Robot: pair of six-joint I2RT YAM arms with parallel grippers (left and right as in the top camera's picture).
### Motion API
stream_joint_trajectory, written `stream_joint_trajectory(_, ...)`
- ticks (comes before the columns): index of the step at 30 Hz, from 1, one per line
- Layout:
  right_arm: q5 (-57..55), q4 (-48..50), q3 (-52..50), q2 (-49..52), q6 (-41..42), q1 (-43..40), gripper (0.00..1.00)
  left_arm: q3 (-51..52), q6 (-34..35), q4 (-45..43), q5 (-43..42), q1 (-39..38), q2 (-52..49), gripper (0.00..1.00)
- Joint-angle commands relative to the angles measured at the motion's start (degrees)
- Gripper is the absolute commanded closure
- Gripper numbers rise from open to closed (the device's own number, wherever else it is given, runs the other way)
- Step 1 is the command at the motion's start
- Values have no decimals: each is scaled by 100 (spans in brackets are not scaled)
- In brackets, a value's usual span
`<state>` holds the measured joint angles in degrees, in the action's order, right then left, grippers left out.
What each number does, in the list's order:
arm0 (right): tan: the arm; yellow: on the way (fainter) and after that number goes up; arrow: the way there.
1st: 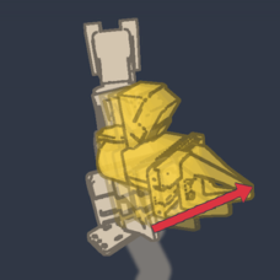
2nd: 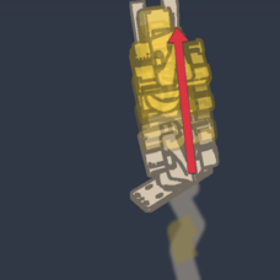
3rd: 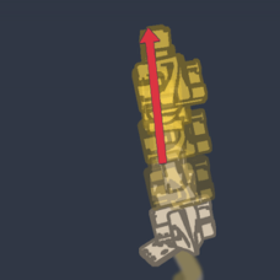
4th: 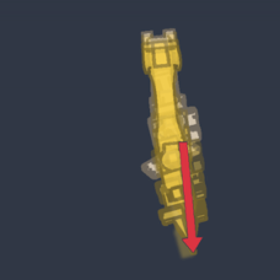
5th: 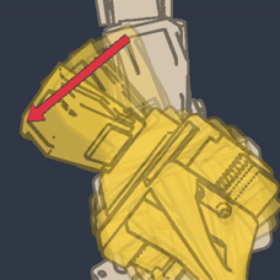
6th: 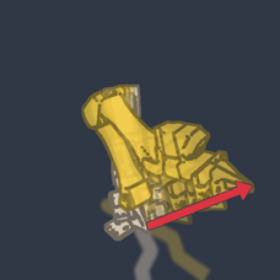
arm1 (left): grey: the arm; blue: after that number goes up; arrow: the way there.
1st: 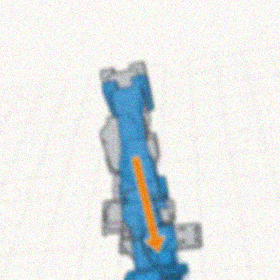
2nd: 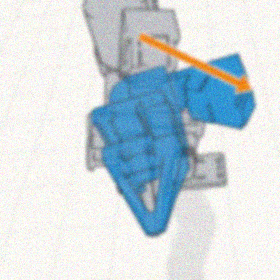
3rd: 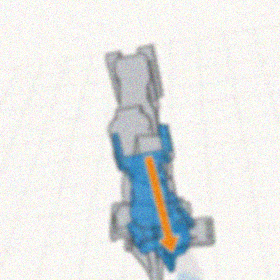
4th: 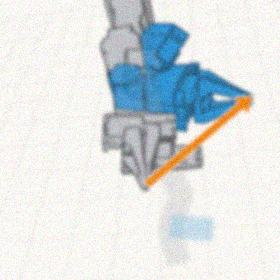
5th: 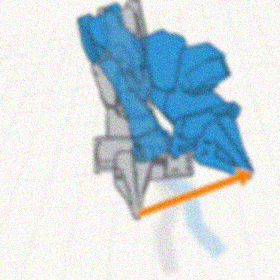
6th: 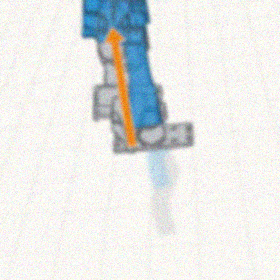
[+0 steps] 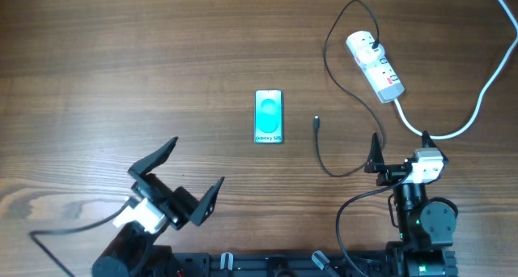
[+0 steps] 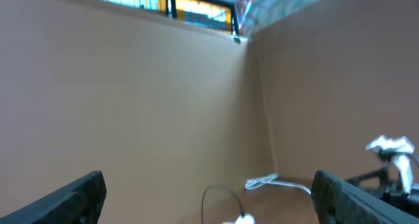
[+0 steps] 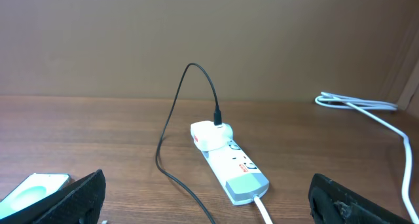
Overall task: Plug charger to phone and switch on socket
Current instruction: 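Move the left gripper forward over the Galaxy S25 phone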
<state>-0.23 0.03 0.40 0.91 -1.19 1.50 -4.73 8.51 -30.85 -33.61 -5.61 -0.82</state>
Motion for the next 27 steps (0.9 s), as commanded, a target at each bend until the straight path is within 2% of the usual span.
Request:
stream_joint_trajectory(1, 24, 31, -9, -11, -15, -28, 0, -1145, 136, 411, 26, 26, -275, 0)
stream_joint_trajectory(3, 24, 31, -11, -11, -15, -28, 0, -1888, 140, 859, 20, 26, -750, 0)
stream_joint_trajectory(5, 24, 31, -11, -11, -13, -28, 0, -2699, 142, 1716, 22, 26, -1300, 0)
stream_joint_trajectory(7, 24, 31, -11, -11, -15, -28, 0, -3827, 138, 3180, 22, 26, -2092, 0)
stream_joint_trajectory(8, 24, 31, -11, -11, -15, -28, 0, -4822, 63, 4524, 24, 26, -2844, 0)
stream_joint_trajectory(11, 24, 31, -11, -11, -15, -28, 0, -7259, -457, 7567, 20, 22, -4841, 0)
stream_joint_trajectory(13, 24, 31, -11, -11, -15, -28, 0, -8583, -507, 8966, -264, 22, -5982, 0)
stream_joint_trajectory(15, 24, 31, -11, -11, -15, -28, 0, -9464, -505, 9838, -560, 22, -6782, 0)
stream_joint_trajectory(17, 24, 31, -11, -11, -13, -28, 0, -10115, -487, 10507, -918, 22, -7471, 0)
stream_joint_trajectory(18, 24, 31, -11, -11, -13, -28, 0, -10279, -490, 10518, -1355, 15, -7807, 0)
stream_joint_trajectory(20, 24, 31, -11, -11, -15, -28, 0, -10308, -407, 10509, -1462, -138, -8161, 0)
stream_joint_trajectory(22, 24, 31, -11, -11, -15, -28, 0, -10308, 59, 10566, -758, -448, -8454, 0)
stream_joint_trajectory(23, 24, 31, -11, -11, -13, -28, 0, -10308, 511, 10592, 184, -918, -8719, 0)
stream_joint_trajectory(27, 24, 31, -11, -11, -15, -28, 1, -10308, 1384, 10817, 1950, -1744, -9267, 0)
